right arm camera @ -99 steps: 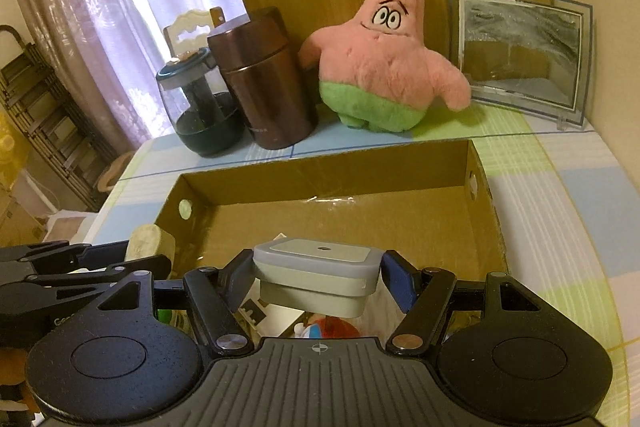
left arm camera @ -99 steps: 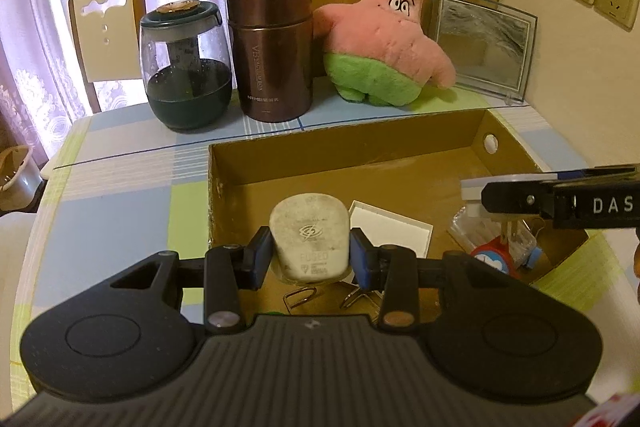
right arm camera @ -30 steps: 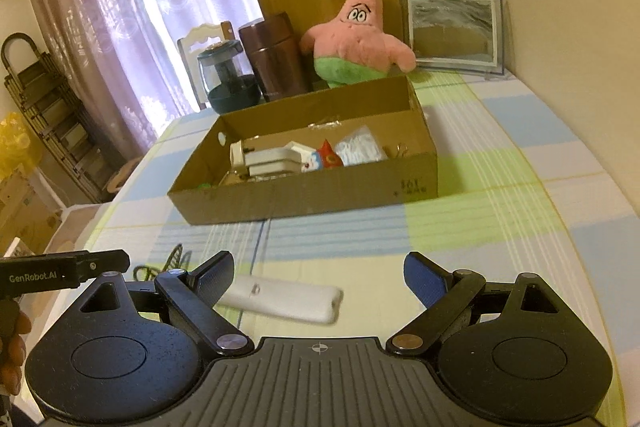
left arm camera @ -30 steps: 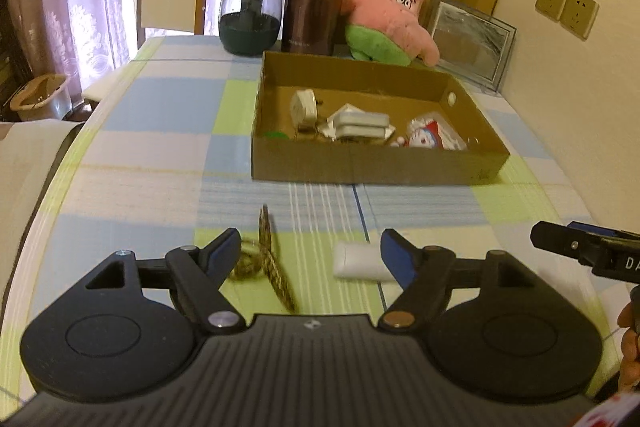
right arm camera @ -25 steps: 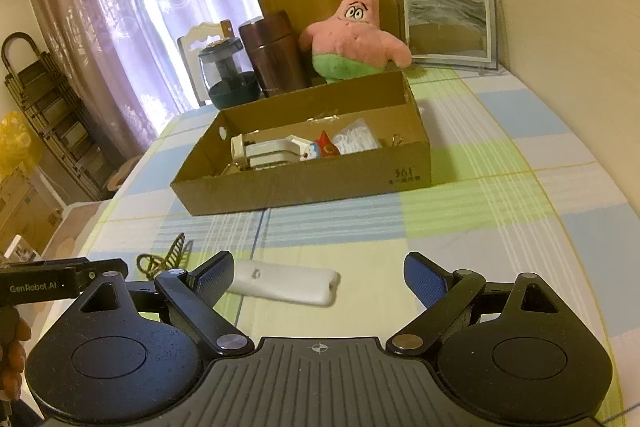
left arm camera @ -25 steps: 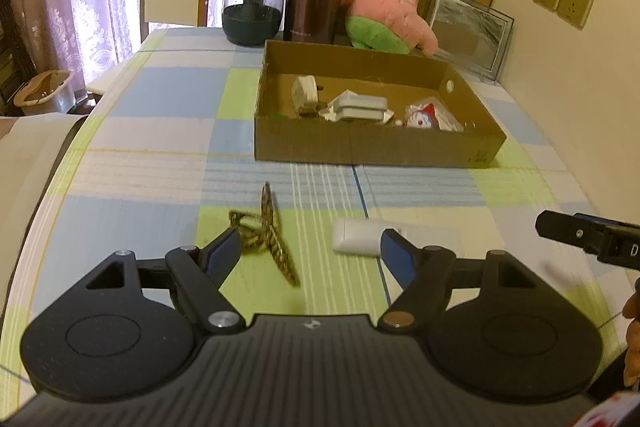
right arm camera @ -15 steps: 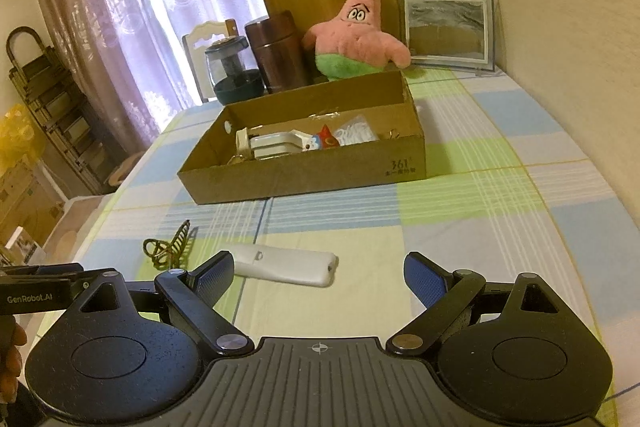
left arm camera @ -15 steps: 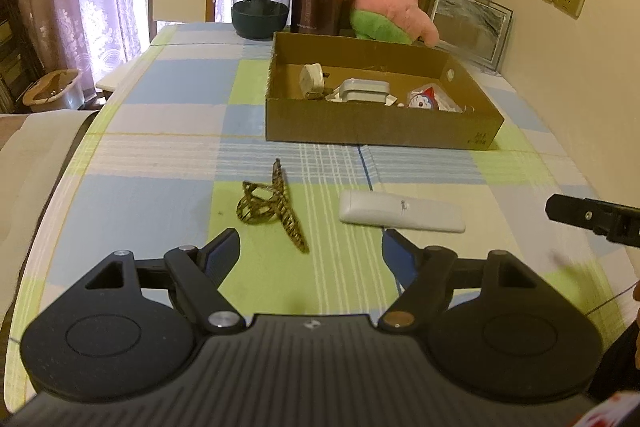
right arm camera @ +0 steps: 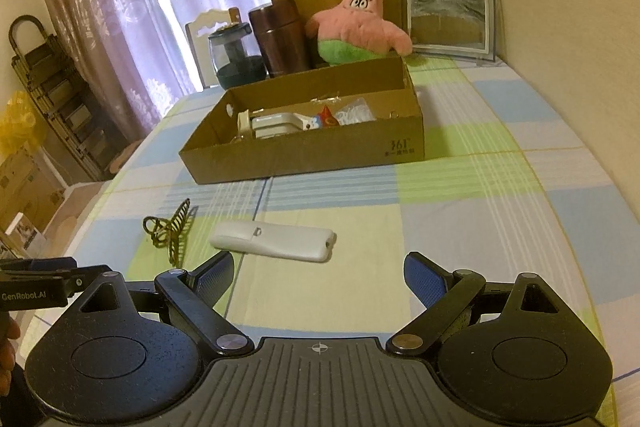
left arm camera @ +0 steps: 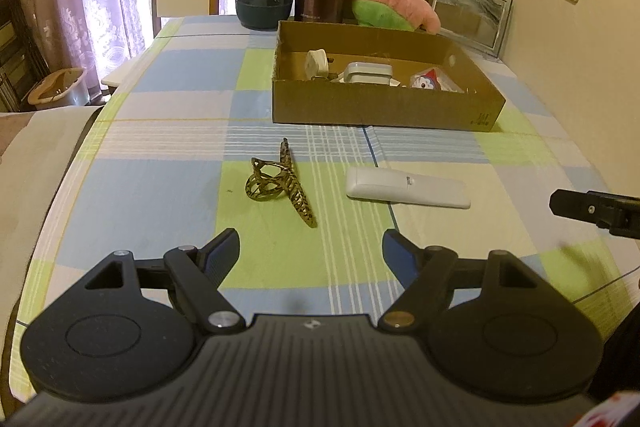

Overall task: Organize rigid objects
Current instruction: 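Withdraw both tools from the box toward the white remote and brass clip, then move the left tool over the brass hair clip while the right approaches the white remote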

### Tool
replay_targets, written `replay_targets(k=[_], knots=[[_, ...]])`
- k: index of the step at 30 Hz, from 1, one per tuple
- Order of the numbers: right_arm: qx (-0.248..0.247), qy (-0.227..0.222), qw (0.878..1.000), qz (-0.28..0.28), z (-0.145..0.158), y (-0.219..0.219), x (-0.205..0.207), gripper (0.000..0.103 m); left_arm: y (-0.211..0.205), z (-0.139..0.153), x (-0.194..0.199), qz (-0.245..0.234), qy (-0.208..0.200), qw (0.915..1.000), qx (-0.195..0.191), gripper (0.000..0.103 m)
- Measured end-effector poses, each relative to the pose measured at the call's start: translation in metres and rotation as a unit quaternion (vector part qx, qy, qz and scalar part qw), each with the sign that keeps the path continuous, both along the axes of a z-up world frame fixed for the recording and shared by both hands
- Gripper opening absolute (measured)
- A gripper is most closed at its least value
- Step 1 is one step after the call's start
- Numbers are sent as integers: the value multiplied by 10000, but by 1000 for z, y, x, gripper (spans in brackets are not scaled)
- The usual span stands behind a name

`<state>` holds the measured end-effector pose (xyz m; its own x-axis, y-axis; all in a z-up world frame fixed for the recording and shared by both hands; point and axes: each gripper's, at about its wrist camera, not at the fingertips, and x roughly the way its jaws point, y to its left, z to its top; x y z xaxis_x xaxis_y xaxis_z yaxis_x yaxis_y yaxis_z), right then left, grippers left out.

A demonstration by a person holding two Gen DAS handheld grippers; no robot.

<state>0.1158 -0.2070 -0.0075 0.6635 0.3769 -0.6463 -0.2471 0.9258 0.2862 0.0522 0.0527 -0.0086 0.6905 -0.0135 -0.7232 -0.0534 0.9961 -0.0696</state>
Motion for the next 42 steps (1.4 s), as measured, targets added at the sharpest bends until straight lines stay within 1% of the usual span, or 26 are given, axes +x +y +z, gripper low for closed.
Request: replay_targets(k=[5,7,10,12,16,19,22,25,28,30,33,35,39,42], knots=[[-199,58,9995,249,-5,5,3,89,1,-3,0,22,-5,10000,84,75],[-346,127,9980,518,-9,12,8,89,1,-4,2,11,5,9999,105,75],[-640,68,9928,1007,-15,23,11,89,2,-6,6,-31,33,9999,126,76],[-828,-5,9868,1390,-19,30,14,89,3,-8,8,-87,54,9998,154,76],[-1108,-195,9703,2141,-25,42,23,89,4,-13,15,-279,100,9992,276,77],[-1248,-340,9577,2569,-30,49,31,89,7,-18,22,-429,155,9985,311,77],[-1277,-448,9453,2967,-35,55,43,89,12,-22,29,-611,181,9972,381,78],[-1358,-521,9328,3298,-40,60,55,89,18,-23,37,-923,167,9945,470,79],[-1413,-524,9214,3581,-43,66,68,89,22,-22,45,-1372,130,9880,695,79],[-1451,-532,9140,3751,-45,70,76,89,25,-23,50,-1706,108,9815,860,79],[-1498,-539,9029,3992,-48,77,88,89,28,-25,60,-2213,101,9686,1126,79],[-1529,-516,8961,4135,-49,82,95,89,31,-27,66,-2468,130,9611,1234,79],[-1656,-495,8799,4427,-55,95,105,89,33,-33,79,-3086,129,9401,1443,79],[-1737,-447,8675,4639,-60,105,111,89,38,-39,89,-3335,169,9318,1425,78]])
